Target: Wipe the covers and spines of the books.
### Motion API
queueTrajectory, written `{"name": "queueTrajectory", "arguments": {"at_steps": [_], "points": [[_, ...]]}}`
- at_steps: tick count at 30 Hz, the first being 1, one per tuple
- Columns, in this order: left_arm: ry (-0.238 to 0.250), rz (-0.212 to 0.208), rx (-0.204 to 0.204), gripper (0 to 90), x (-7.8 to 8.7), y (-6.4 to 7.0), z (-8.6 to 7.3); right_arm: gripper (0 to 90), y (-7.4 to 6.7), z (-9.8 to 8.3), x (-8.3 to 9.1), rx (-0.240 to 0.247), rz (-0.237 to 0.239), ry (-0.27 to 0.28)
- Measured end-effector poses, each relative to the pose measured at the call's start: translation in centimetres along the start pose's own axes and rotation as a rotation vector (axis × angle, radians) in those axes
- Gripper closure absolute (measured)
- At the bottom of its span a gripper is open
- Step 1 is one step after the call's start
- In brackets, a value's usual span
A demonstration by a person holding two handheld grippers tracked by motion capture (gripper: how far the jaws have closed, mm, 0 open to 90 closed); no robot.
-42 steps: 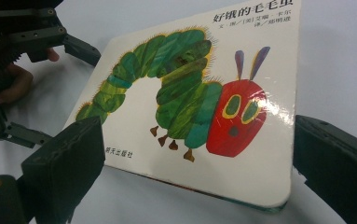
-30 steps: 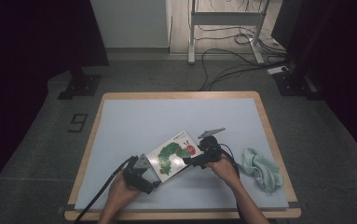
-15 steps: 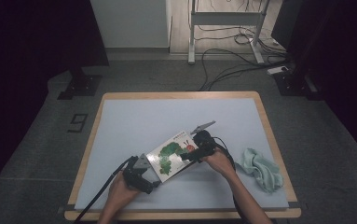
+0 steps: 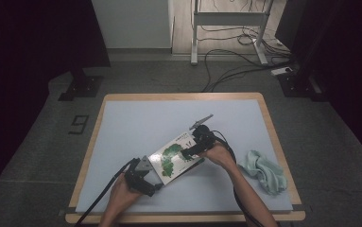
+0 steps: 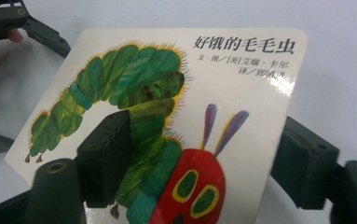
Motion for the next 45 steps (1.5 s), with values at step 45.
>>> {"name": "queueTrajectory", "arguments": {"at_steps": [45], "points": [[0.098,-0.116,0.144,11.3,-0.2,1.3,1.7,49.9,-1.5,-2.1,4.8,0.126,-0.007,0.071]]}}
Point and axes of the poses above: each handheld gripper's, and its own axes: x roughly backward along the jaws, z roughly out of its top, y roughly to its right, the point moved 9 cm from there along -x, roughly forward along the jaws, and after that the axes turned 14 degrees about y, right-handed, at the moved point
